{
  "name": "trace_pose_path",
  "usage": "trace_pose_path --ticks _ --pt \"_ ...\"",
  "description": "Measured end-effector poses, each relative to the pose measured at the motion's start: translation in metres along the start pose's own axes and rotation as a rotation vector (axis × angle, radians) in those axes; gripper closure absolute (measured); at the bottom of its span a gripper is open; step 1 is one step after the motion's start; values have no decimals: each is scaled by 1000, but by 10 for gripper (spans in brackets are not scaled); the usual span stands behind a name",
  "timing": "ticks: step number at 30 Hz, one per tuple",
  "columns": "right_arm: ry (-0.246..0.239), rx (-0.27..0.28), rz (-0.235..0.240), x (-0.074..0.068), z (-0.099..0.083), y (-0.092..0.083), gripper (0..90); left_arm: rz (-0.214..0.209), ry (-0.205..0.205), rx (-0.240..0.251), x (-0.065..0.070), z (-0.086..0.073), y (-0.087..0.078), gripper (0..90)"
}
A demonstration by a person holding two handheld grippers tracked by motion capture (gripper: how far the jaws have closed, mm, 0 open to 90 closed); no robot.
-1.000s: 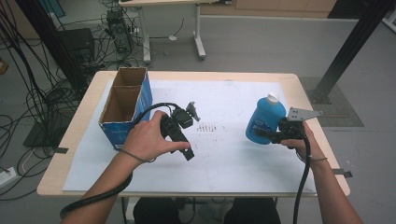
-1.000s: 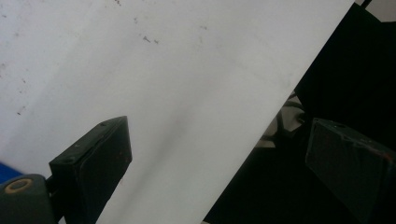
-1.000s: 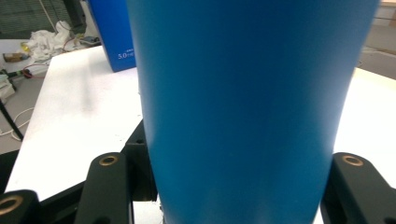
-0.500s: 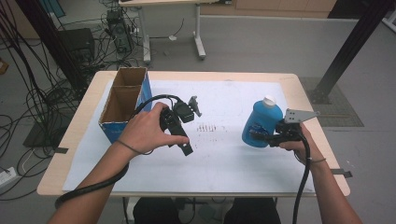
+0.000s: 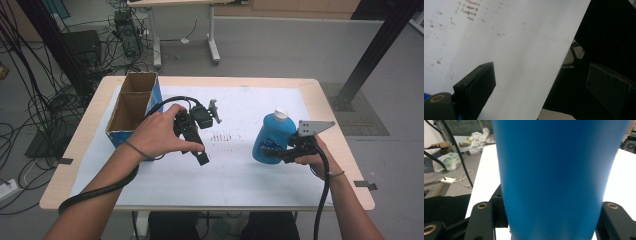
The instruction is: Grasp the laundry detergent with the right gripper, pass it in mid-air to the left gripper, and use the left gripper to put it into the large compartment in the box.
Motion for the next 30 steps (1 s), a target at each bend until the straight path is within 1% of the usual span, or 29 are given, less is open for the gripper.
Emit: trace_pose_path --ticks 1,5,6,7,10,12,14,16,19,24,25,30 --pt "0 0 0 0 0 0 415 0 0 0 0 0 0 88" --pt "-6 1 20 -2 1 3 415 7 21 -3 1 4 -4 88" --pt "-5 3 30 -3 2 5 416 7 29 -1 1 5 -6 88" --pt "-5 3 30 -3 2 5 416 0 40 1 1 6 -8 88" --pt "-10 2 47 -4 4 8 416 -1 67 2 2 10 -14 89" --pt "-10 3 58 -6 5 10 416 4 72 3 4 12 -14 87" --pt "-10 1 62 -7 5 12 416 -2 91 -6 5 16 -14 86" --pt "-11 -2 69 -9 5 14 416 -1 94 -6 5 17 -14 84" --pt "-16 -10 79 -12 5 18 415 -2 109 -11 7 20 -13 83" --pt "-17 -9 88 -15 4 20 416 -3 126 -23 8 23 -13 83" --pt "-17 -7 93 -15 4 21 415 2 129 -30 10 25 -14 84" --pt "-24 -12 109 -18 6 25 416 -3 148 -34 11 28 -16 84"
Point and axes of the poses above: each handheld gripper's, and its own axes: y roughly forward along the jaws, z roughly out of its top, x roughly to its right, the point moved 8 cm from there along y, roughly forward along the jaws, and after that the axes turned 8 degrees about -z, right-handed, at the moved point
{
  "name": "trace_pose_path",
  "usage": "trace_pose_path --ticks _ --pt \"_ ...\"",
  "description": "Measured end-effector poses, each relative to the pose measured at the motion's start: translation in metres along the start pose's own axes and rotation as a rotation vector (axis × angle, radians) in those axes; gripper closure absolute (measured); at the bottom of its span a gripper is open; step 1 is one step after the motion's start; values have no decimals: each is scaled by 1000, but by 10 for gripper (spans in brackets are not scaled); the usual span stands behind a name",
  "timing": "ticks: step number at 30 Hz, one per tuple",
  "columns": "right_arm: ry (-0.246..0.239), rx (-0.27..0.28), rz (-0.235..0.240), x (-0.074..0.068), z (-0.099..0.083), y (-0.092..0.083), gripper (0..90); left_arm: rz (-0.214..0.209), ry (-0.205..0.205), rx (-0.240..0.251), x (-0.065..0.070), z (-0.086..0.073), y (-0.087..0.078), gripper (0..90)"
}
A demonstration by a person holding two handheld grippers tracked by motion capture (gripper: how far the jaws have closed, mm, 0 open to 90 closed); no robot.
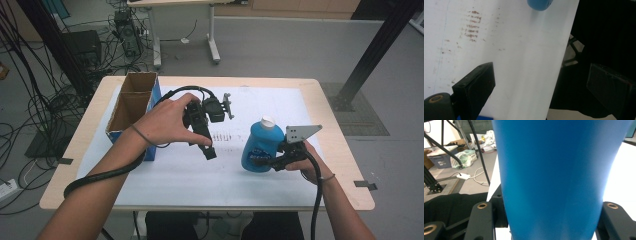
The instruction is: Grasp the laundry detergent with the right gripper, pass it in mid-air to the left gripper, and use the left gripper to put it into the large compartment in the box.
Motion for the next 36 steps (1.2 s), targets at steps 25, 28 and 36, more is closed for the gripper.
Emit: trace_pose_path --ticks 25,28,36 --pt "-35 -37 59 -8 11 23 416 6 62 -45 12 18 -3 81" --pt "-37 -41 61 -9 12 24 416 8 69 -49 13 20 -3 81" --pt "-47 -51 75 -14 13 30 416 10 78 -68 17 26 -3 81"
Point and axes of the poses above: each handheld gripper's, and its own axes: y roughly forward along the jaws, z roughly out of its top, x roughly to its right, the point moved 8 cm from there along y, roughly forward along the jaws, and after that the axes turned 8 degrees about -z, right-handed, at the moved point
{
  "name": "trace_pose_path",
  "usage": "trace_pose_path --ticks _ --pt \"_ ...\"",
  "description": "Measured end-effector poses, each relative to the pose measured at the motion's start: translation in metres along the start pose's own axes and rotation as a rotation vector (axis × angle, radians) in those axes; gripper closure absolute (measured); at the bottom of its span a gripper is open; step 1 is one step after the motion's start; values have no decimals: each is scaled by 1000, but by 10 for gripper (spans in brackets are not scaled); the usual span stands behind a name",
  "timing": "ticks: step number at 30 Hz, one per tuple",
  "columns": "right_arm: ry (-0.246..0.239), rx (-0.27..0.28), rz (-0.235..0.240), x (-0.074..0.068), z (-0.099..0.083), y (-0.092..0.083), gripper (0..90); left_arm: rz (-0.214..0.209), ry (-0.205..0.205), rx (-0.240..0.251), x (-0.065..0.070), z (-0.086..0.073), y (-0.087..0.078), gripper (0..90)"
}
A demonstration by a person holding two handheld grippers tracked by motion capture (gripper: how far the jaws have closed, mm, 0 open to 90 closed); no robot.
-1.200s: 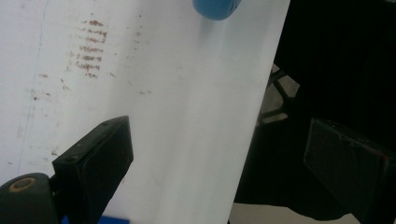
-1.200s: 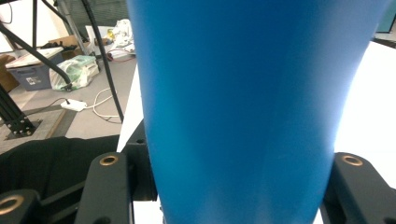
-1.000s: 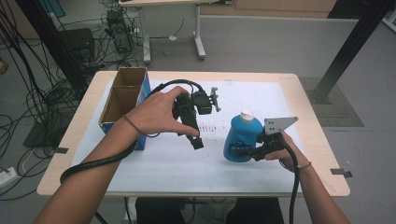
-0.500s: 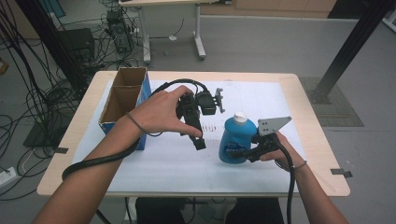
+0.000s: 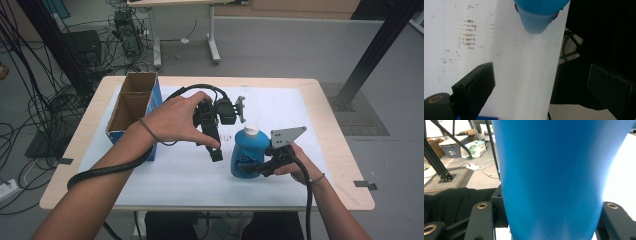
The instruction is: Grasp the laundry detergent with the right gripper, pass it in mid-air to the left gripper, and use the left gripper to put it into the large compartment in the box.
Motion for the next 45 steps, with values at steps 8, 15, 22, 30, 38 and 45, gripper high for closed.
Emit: trace_pose_path --ticks 8,15,22,30,38,45 --pt "-1 -6 4 -2 1 5 416 3 9 -19 3 6 -1 79" --pt "-4 -2 15 -2 2 9 416 0 16 -30 4 11 0 77" --pt "-10 -1 18 -3 4 12 416 3 30 -38 7 15 0 75" --pt "-19 -4 31 -4 5 16 417 16 39 -49 9 20 -1 76" --pt "-25 1 42 -6 6 21 416 22 40 -57 10 24 -2 79" --pt "-27 -2 52 -7 7 24 416 21 49 -71 11 28 1 80"
Point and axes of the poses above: each handheld gripper's, and its own axes: y roughly forward along the jaws, z roughly out of its top, x roughly to its right, the point moved 8 cm from there along y, roughly forward along the jaws, and after that the axes turned 8 degrees about -z, right-handed, at the moved point
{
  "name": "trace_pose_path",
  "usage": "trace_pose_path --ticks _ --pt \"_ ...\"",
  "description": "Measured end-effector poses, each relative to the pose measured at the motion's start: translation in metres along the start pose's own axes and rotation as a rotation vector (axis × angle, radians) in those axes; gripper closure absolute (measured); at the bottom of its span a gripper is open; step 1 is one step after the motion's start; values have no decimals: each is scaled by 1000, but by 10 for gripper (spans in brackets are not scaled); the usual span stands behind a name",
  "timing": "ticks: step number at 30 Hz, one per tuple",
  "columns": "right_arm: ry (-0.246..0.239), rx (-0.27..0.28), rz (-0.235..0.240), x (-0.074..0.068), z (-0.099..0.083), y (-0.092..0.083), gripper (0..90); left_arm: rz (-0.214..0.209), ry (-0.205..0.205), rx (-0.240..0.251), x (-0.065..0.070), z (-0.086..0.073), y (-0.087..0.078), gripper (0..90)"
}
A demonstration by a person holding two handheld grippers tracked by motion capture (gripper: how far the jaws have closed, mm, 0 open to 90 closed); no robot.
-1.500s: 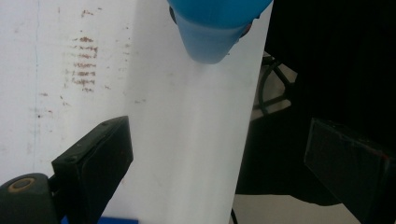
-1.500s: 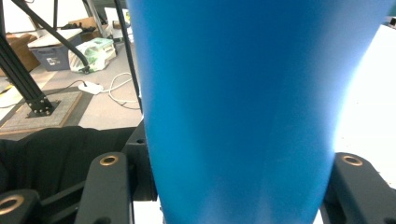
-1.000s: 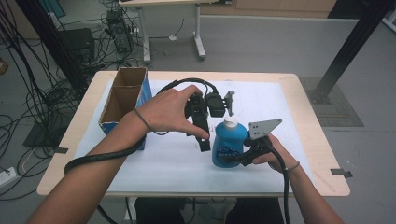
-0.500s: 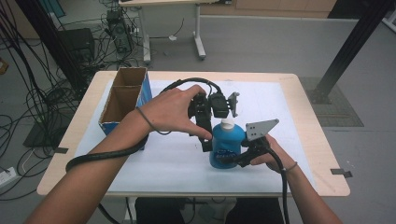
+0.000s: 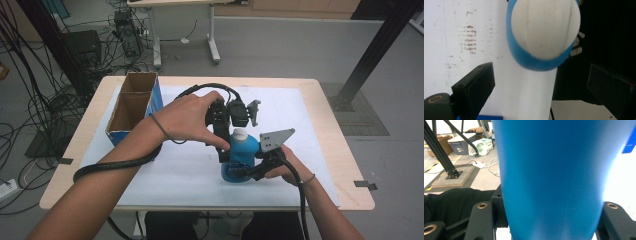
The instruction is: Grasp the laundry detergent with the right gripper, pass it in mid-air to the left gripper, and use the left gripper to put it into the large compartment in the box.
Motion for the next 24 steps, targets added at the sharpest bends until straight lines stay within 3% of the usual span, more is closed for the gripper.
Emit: trace_pose_path --ticks 14,24 --pt "-9 1 14 -1 5 5 416 38 6 26 4 3 2 61" --pt "-18 -5 21 -1 8 9 417 34 18 6 6 8 5 65"
Point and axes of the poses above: each handheld gripper's, and its own axes: y roughly forward along the jaws, z roughly out of its top, x roughly to its right, the point moved 8 cm from there along y, roughly forward along the jaws, and after that the axes turned 8 degrees about -z, right-handed, at the moved point
